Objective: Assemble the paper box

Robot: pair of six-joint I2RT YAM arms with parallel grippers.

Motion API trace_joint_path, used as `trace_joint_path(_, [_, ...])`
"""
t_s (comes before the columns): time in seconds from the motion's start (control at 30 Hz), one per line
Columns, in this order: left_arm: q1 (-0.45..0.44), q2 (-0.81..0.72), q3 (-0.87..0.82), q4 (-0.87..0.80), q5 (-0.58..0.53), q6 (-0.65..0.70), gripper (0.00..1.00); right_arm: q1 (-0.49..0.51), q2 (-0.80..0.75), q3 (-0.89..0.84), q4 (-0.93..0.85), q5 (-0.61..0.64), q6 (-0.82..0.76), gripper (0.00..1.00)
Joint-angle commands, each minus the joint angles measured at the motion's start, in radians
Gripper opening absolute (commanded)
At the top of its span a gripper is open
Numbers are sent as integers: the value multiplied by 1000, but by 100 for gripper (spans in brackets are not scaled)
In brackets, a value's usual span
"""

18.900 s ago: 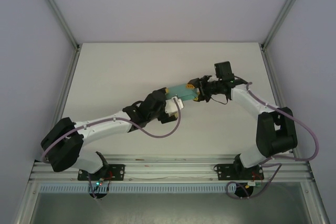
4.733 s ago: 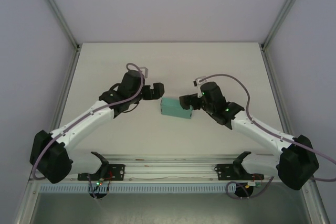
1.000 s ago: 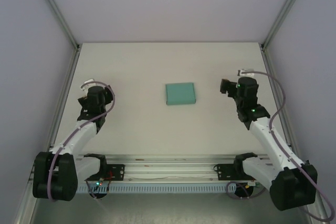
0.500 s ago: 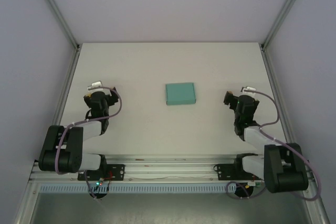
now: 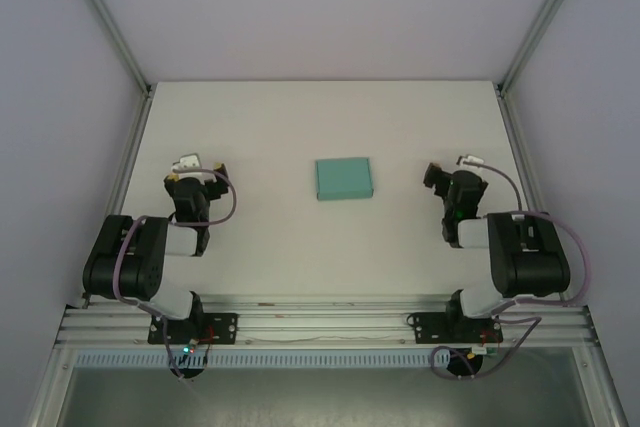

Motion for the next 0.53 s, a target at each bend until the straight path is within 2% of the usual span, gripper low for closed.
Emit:
trace_joint_path(0.0, [5,-2,8,20,12,14,100,-7,-28,15,-28,43,34,100])
trace_joint_path(0.5, [-3,-8,20,-12,4,20,100,-9,-20,16,-15,21,23,100])
